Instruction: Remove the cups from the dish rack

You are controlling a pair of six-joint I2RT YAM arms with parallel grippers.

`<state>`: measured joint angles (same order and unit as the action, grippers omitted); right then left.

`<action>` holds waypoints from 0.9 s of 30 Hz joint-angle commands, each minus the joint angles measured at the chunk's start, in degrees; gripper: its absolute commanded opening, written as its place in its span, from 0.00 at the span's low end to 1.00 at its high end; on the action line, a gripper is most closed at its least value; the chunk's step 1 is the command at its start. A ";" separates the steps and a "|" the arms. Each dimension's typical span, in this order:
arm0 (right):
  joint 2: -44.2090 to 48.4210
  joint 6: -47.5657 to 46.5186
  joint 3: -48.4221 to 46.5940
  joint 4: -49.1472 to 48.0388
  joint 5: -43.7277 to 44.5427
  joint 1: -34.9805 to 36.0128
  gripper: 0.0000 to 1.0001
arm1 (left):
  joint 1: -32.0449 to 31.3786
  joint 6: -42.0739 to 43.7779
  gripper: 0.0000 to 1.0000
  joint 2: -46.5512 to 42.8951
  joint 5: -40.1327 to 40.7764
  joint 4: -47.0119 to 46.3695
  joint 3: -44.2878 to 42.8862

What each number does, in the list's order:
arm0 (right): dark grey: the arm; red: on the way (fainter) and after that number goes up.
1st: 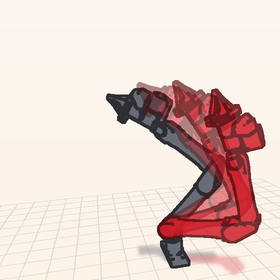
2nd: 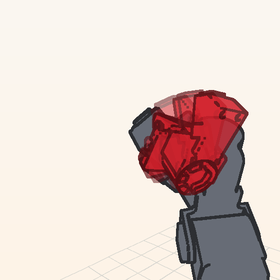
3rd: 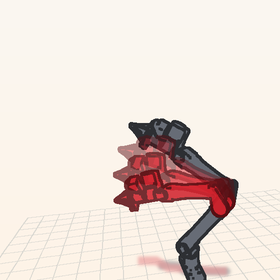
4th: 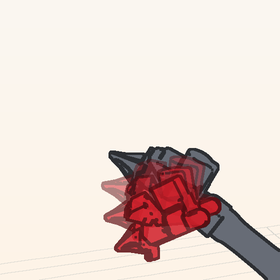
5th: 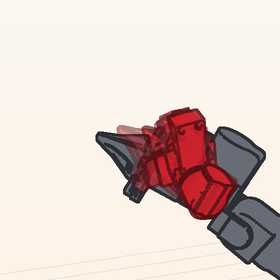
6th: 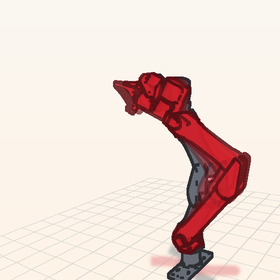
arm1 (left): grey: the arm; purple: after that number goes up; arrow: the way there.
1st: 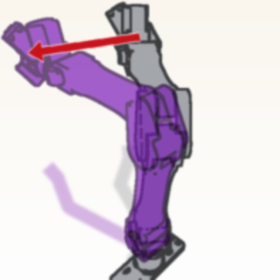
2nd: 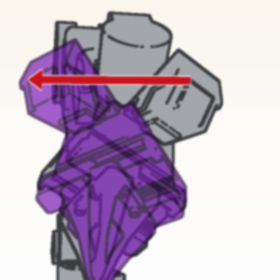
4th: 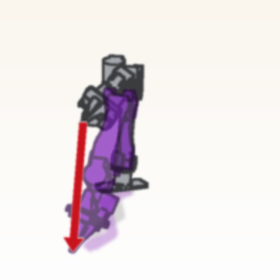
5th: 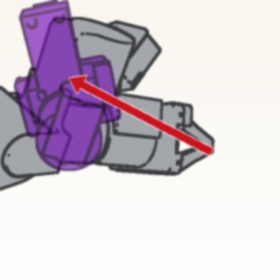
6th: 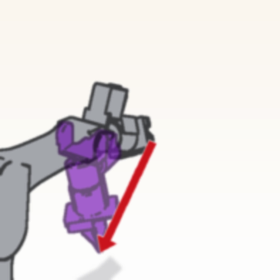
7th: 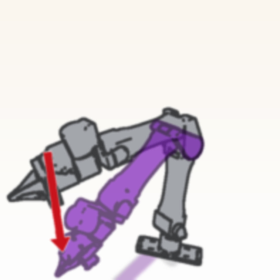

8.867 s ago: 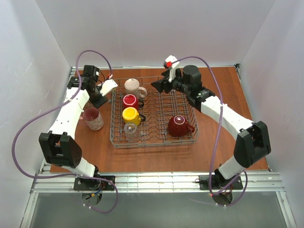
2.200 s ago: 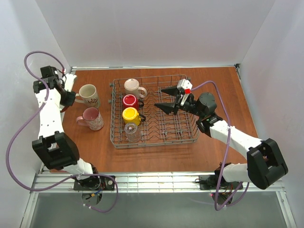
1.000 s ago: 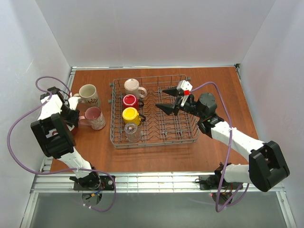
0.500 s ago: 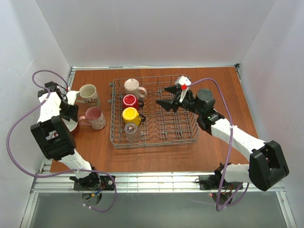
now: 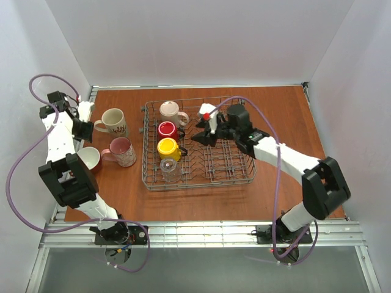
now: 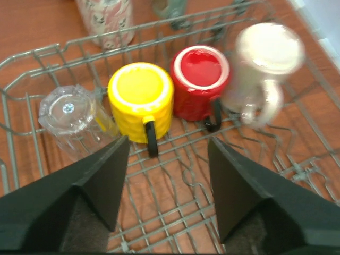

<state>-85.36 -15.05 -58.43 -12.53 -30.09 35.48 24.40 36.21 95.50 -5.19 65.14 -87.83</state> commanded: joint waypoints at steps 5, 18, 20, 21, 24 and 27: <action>-14.55 -16.68 -14.50 17.72 3.11 7.23 0.57 | -0.58 -2.89 0.43 -5.50 -13.06 3.93 -11.03; -24.94 -19.31 -20.48 17.81 2.23 7.76 0.59 | -4.18 -6.50 0.44 -8.67 -30.67 2.88 -11.49; -26.51 -20.02 -21.10 18.33 2.14 7.84 0.58 | -4.98 -6.59 0.44 -8.75 -30.14 2.62 -11.13; -26.87 -20.37 -21.54 19.03 1.96 7.76 0.57 | -5.15 -6.59 0.44 -8.67 -29.97 2.53 -11.13; -27.84 -22.30 -21.28 19.56 2.05 7.76 0.46 | -5.68 -6.41 0.44 -8.93 -29.61 2.62 -11.04; -28.10 -24.23 -21.19 20.18 1.70 7.76 0.46 | -6.21 -6.32 0.44 -8.93 -29.44 2.79 -11.04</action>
<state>-113.08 -36.25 -77.95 6.46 -27.53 43.16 18.68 30.15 88.12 -33.47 67.48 -99.04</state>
